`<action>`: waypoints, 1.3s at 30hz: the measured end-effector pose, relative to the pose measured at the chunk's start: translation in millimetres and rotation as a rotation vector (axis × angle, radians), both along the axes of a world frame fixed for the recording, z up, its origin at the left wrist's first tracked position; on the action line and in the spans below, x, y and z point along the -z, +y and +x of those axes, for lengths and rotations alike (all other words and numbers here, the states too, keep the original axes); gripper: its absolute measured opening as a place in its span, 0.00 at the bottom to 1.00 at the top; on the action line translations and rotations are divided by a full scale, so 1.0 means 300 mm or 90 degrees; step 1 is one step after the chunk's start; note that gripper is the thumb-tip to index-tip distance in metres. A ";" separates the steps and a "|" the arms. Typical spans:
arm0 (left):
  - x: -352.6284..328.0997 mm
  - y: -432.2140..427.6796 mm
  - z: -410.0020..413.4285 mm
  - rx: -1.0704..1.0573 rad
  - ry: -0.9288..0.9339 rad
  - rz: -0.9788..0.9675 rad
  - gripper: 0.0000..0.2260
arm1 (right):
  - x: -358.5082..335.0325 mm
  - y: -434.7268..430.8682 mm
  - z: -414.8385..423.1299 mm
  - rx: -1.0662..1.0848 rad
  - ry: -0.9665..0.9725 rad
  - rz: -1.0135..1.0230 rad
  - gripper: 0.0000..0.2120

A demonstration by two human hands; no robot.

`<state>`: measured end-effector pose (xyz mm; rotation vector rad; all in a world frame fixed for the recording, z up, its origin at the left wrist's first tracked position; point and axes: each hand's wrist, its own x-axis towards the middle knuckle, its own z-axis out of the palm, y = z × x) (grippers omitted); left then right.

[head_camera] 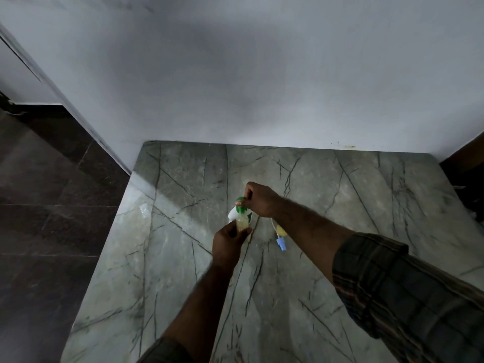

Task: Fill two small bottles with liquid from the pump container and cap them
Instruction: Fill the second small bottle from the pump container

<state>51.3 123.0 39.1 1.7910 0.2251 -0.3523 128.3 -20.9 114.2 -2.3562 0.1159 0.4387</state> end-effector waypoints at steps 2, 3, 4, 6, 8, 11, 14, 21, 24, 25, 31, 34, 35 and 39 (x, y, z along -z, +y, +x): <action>0.000 0.000 0.002 -0.001 -0.001 -0.003 0.14 | -0.003 0.001 0.002 0.004 0.000 -0.002 0.13; 0.000 0.001 0.002 0.000 0.000 0.000 0.15 | -0.001 0.003 0.000 0.003 -0.001 -0.005 0.13; 0.001 0.001 0.003 0.002 0.003 0.007 0.15 | 0.003 0.006 -0.003 0.001 -0.001 -0.007 0.13; 0.008 0.000 0.003 0.005 0.012 0.013 0.16 | 0.013 0.009 -0.012 0.000 0.001 -0.012 0.13; 0.014 0.001 0.001 0.004 0.017 0.011 0.16 | 0.011 0.009 -0.014 -0.001 0.003 -0.015 0.13; 0.009 0.005 0.000 0.007 0.020 0.004 0.16 | -0.009 0.008 -0.005 -0.014 0.006 -0.018 0.14; 0.001 0.002 0.003 0.001 0.016 -0.007 0.16 | -0.014 0.003 0.000 -0.013 0.007 -0.010 0.14; 0.008 -0.005 -0.006 -0.002 0.013 -0.003 0.17 | 0.013 0.005 -0.020 -0.010 0.004 -0.009 0.13; -0.007 -0.012 -0.007 -0.005 -0.001 -0.001 0.14 | 0.001 0.000 -0.012 -0.015 0.003 -0.002 0.13; -0.008 -0.014 -0.004 -0.003 -0.006 0.001 0.12 | -0.002 -0.002 -0.008 -0.013 0.000 -0.002 0.13; -0.001 -0.011 -0.003 -0.001 -0.001 0.016 0.16 | 0.022 0.005 -0.020 -0.005 0.003 -0.008 0.13; -0.007 -0.013 -0.007 -0.004 0.006 0.015 0.17 | 0.018 0.009 -0.023 0.000 0.006 -0.014 0.13; -0.013 -0.014 -0.006 -0.005 0.008 0.014 0.17 | 0.011 0.011 -0.020 -0.001 0.005 -0.015 0.13; -0.029 -0.015 -0.001 -0.011 0.010 -0.001 0.18 | -0.015 0.013 -0.005 0.012 0.004 -0.006 0.12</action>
